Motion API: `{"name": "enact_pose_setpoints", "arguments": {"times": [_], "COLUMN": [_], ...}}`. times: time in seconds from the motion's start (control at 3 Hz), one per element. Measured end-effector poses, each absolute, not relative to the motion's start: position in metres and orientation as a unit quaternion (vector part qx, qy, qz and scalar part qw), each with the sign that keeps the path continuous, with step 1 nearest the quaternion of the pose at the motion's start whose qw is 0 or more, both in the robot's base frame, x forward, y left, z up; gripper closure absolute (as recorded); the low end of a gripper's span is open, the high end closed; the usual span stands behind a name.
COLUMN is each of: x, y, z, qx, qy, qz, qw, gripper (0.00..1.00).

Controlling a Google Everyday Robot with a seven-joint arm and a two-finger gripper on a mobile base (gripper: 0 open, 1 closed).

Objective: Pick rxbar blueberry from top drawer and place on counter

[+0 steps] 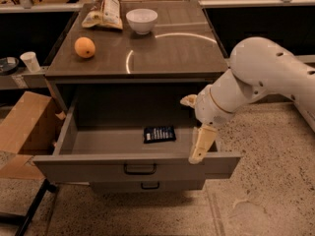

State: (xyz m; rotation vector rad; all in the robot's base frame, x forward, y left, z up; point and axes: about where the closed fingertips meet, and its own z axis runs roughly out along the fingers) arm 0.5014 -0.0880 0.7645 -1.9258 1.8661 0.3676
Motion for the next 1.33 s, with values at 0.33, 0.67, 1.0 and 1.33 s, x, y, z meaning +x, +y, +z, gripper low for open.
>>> {"name": "enact_pose_setpoints", "arguments": {"times": [0.33, 0.67, 1.0, 1.33], "x": [0.546, 0.580, 0.609, 0.609], "y": [-0.074, -0.071, -0.076, -0.076], "z": [0.783, 0.777, 0.741, 0.741], "qx": [-0.677, -0.650, -0.627, -0.627], "qy": [0.676, 0.693, 0.711, 0.711], "qz": [0.131, 0.137, 0.162, 0.162], "qw": [0.259, 0.279, 0.274, 0.274], "gripper": [0.00, 0.00, 0.00, 0.00]}}
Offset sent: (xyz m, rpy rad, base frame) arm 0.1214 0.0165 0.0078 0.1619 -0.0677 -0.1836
